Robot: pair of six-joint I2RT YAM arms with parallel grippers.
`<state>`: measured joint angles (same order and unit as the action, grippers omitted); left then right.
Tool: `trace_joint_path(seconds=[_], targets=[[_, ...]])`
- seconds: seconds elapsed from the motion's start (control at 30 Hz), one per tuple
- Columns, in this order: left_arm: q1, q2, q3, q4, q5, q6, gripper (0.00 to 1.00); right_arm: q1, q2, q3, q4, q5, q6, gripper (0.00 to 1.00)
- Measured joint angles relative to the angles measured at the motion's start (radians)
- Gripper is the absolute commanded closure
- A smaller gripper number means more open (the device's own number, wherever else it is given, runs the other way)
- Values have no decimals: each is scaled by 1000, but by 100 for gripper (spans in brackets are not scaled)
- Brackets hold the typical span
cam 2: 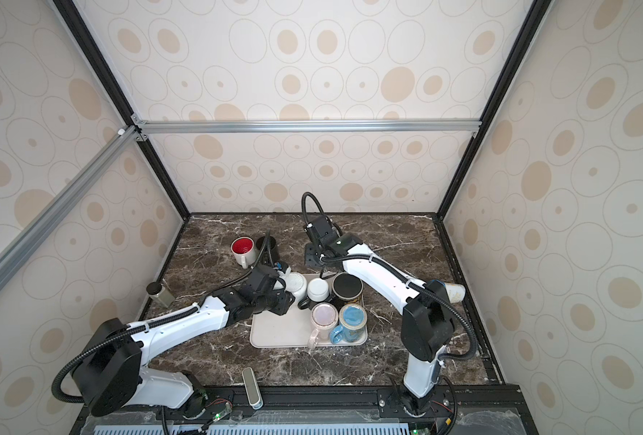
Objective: Turn the mug right side up
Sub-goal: 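Move the left gripper over the upside-down white mug while the right gripper nears the tray, then lower the left gripper onto the white mug's base and close on it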
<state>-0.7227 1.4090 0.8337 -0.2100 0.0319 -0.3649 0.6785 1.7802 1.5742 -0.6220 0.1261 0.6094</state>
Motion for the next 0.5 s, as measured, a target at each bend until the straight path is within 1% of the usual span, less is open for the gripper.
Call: trace_joint_path(seconds=[0.13, 0.27, 0.5], targets=[[-6, 32, 12, -6, -13, 0, 50, 0, 0, -12, 2, 0, 4, 64], [-9, 61, 28, -23, -31, -1, 57, 0, 0, -26, 9, 0, 4, 64], [-9, 109, 71, -66, -66, -2, 59, 0, 0, -51, 19, 0, 4, 64]])
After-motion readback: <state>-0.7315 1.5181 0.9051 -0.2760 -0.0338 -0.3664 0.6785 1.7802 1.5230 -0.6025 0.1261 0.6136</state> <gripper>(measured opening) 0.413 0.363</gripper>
